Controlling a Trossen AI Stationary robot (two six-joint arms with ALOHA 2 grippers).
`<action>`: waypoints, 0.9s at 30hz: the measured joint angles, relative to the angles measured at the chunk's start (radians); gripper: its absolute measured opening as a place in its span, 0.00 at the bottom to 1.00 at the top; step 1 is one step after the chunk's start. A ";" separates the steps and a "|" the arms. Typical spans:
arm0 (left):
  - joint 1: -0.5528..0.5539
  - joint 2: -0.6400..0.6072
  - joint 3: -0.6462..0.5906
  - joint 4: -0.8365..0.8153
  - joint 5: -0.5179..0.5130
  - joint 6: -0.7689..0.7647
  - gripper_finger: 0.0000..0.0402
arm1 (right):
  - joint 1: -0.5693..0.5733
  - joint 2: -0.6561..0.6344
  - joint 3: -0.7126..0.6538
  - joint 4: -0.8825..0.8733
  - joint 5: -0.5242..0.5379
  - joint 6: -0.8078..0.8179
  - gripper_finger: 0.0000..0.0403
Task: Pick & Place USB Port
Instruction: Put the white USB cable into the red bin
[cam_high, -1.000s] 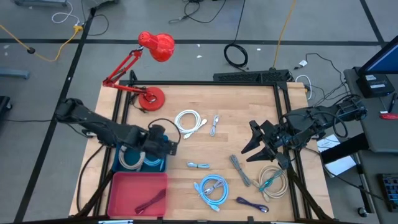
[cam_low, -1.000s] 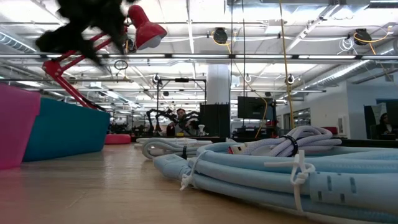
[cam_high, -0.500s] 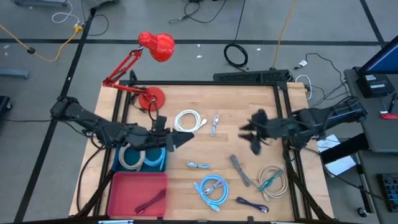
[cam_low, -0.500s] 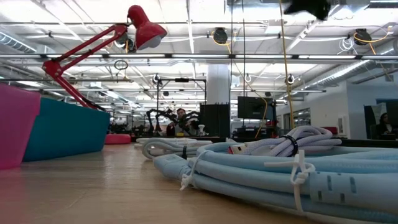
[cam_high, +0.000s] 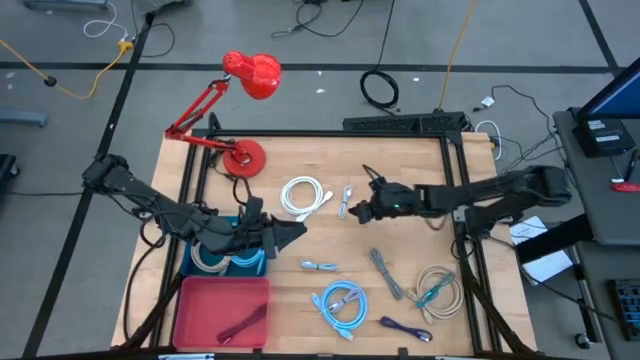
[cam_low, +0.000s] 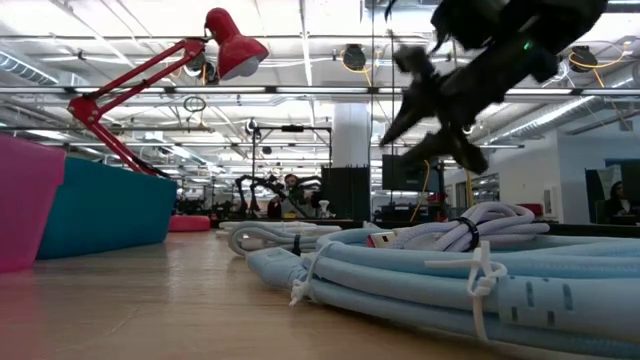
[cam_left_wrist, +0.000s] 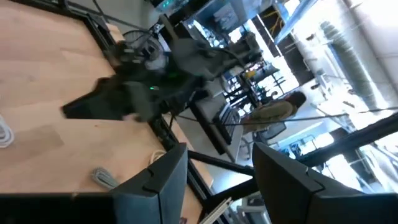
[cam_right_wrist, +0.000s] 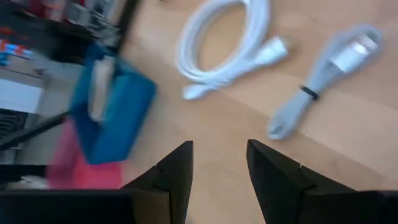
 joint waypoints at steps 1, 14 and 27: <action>-0.002 0.000 0.000 -0.008 0.006 0.000 0.46 | -0.012 0.030 0.007 -0.002 -0.020 0.013 0.35; -0.002 -0.001 0.000 -0.206 0.247 0.007 0.46 | -0.044 0.263 0.310 -0.291 0.044 -0.080 0.24; -0.002 -0.002 0.000 -0.268 0.291 0.044 0.46 | -0.118 0.385 0.522 -0.657 -0.018 -0.177 0.18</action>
